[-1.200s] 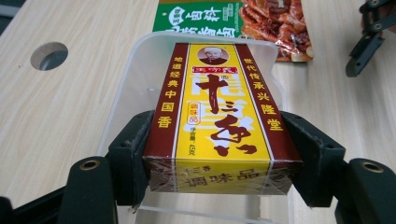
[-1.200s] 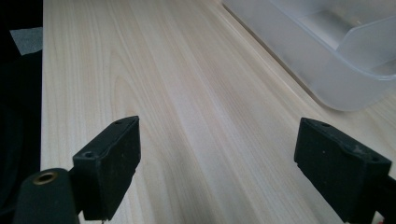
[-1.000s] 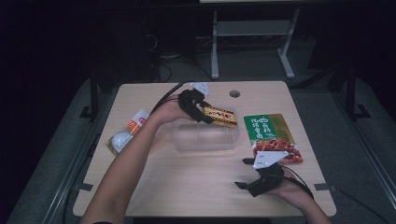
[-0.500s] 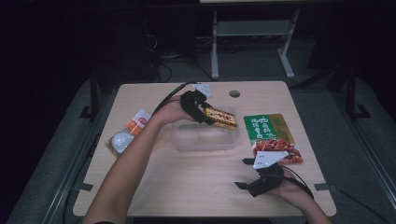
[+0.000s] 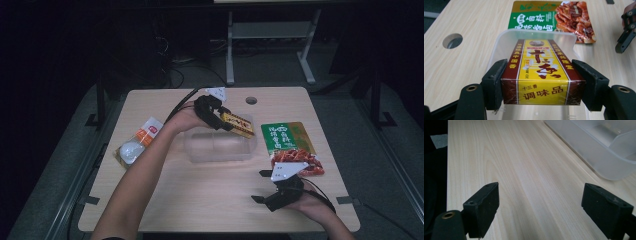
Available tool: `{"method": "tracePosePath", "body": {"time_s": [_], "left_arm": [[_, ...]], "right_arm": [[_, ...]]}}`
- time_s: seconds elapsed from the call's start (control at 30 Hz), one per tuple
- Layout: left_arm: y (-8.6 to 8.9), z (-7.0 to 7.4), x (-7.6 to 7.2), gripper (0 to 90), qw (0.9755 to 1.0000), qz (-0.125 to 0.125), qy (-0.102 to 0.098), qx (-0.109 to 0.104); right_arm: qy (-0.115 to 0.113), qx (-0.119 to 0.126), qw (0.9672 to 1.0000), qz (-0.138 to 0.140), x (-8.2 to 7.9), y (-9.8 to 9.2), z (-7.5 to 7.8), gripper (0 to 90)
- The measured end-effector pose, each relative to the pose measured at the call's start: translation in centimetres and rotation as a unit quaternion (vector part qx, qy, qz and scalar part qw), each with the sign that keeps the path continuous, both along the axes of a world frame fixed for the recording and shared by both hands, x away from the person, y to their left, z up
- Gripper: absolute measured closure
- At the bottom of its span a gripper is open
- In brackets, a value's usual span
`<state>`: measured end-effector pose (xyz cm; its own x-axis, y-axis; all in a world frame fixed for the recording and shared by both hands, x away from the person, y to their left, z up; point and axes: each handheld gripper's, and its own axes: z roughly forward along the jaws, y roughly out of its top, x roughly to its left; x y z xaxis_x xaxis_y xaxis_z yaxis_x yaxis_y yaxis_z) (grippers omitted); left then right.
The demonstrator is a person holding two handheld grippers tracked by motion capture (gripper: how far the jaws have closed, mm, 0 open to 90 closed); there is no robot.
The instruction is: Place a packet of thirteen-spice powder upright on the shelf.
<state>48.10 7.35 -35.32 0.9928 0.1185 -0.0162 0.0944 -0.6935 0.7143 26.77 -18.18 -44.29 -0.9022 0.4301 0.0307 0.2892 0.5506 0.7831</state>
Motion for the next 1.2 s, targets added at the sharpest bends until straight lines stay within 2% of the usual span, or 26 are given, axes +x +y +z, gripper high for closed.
{"method": "tracePosePath", "body": {"time_s": [0.1, 0.27, 0.43, 0.67, 0.9, 1.0, 1.2], "left_arm": [[-0.1, 0.1, 0.0, 31.4, 0.9999, -0.004, 0.011, -0.006], [-0.3, 0.0, 0.0, 31.4, 1.0, -0.003, 0.006, -0.007], [-0.5, 0.2, 0.1, 31.4, 0.9995, 0.001, 0.009, -0.029], [-0.9, 0.3, 0.1, 31.4, 0.9991, 0.004, 0.011, -0.042], [-2.1, -0.2, 0.1, 31.4, 0.999, -0.002, 0.013, -0.043], [-2.4, -0.2, 0.2, 31.4, 0.9987, -0.001, 0.016, -0.049], [-3.1, -0.2, 0.2, 31.4, 0.9987, -0.004, 0.013, -0.049]], "right_arm": [[0.002, 0.002, 1.0, -0.001, 0.0, 0.0, 0.0, 14.2], [0.002, 0.001, 1.0, 0.0, 0.0, 0.0, 0.0, 14.2], [0.001, 0.0, 1.0, 0.002, 0.0, 0.0, -0.1, 14.1], [0.003, 0.0, 1.0, 0.003, 0.0, 0.1, -0.1, 14.2], [0.005, 0.0, 1.0, 0.004, 0.0, 0.1, -0.1, 14.2], [0.007, 0.0, 1.0, 0.003, 0.0, 0.1, -0.1, 14.2], [0.007, 0.0, 1.0, 0.005, 0.0, 0.1, -0.2, 14.1]]}}
